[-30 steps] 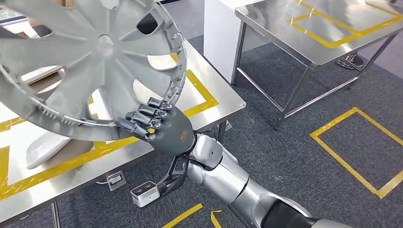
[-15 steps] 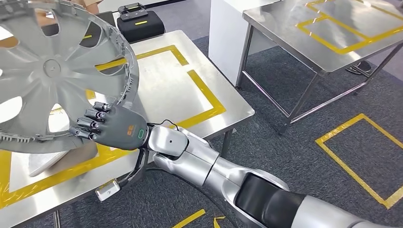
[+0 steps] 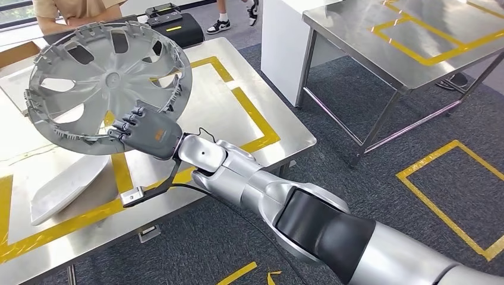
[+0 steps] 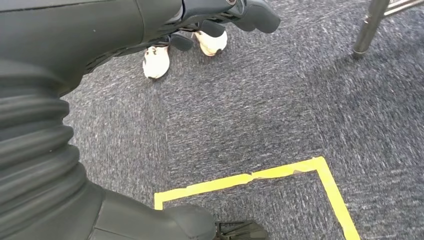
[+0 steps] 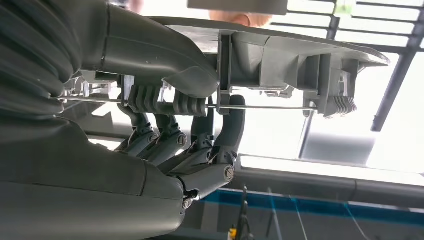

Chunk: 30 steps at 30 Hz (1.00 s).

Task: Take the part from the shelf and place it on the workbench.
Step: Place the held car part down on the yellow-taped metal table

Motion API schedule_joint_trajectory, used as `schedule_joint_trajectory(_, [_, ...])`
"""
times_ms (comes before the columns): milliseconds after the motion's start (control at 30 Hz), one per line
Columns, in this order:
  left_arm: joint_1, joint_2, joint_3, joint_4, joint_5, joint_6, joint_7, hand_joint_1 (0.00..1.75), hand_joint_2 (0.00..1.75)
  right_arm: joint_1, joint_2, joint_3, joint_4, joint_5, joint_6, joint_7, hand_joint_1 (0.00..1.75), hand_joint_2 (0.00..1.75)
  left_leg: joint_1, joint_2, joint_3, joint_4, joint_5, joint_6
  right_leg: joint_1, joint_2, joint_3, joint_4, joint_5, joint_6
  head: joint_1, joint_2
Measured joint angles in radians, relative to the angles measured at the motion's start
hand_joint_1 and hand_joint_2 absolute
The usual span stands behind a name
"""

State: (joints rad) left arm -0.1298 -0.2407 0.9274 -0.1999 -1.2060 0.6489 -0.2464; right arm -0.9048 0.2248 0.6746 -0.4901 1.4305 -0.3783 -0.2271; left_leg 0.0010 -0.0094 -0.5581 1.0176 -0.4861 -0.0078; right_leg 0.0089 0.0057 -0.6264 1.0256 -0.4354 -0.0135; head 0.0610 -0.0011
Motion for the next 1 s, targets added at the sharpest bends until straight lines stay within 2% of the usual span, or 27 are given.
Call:
schedule_joint_trajectory(33, [0.000,0.000,0.000,0.000,0.002,0.007,0.000,0.00,1.75,-0.005,-0.001,-0.001,0.011,0.000,0.000,0.004,0.00,0.87,0.000,0.000,0.000,0.000,0.000,0.000,0.000,0.000,0.000,0.000,0.000,0.000,0.000,0.000])
schedule_joint_trajectory(100, [-0.003,0.000,0.000,0.000,0.006,0.024,-0.001,0.00,1.75,-0.014,-0.004,-0.004,0.028,0.001,-0.002,0.010,0.00,0.00,0.000,0.001,0.000,0.000,0.000,0.000,-0.002,0.001,0.000,0.000,0.000,0.000,0.000,0.000])
schedule_joint_trajectory(133, [-0.004,0.000,0.000,0.000,0.010,0.032,-0.004,0.00,1.75,-0.019,-0.005,-0.007,0.034,0.000,-0.004,0.011,0.00,0.00,-0.001,0.001,0.000,0.000,0.000,0.000,-0.002,0.001,0.000,0.000,0.000,0.000,0.000,0.000])
schedule_joint_trajectory(267, [-0.012,0.000,0.000,0.000,0.025,0.042,-0.016,0.00,0.00,-0.026,-0.010,-0.024,0.046,0.000,-0.012,0.007,0.00,0.00,-0.002,0.001,0.001,0.000,0.000,0.000,-0.004,0.001,0.001,-0.001,0.001,0.000,0.000,0.000])
schedule_joint_trajectory(767, [-0.006,0.003,0.002,0.001,0.053,0.027,0.044,0.00,0.00,-0.037,-0.008,-0.063,0.048,-0.007,-0.020,-0.040,0.00,0.00,-0.007,0.001,0.000,0.004,-0.002,0.004,-0.007,0.000,0.002,-0.003,0.003,0.004,0.000,0.000])
schedule_joint_trajectory(900, [0.000,0.007,0.003,0.001,0.060,0.022,0.044,0.00,0.00,-0.036,-0.006,-0.070,0.048,-0.014,-0.021,-0.050,0.00,0.00,-0.009,0.001,-0.002,0.008,-0.004,0.009,-0.008,0.000,0.003,-0.003,0.004,0.008,0.000,0.000])
schedule_joint_trajectory(1000, [0.004,0.009,0.005,0.001,0.070,0.022,0.043,0.00,0.00,-0.037,-0.003,-0.079,0.048,-0.019,-0.022,-0.061,0.00,0.00,-0.008,0.002,0.000,0.004,0.001,0.018,-0.009,0.001,0.004,-0.005,0.005,0.016,0.000,0.000])
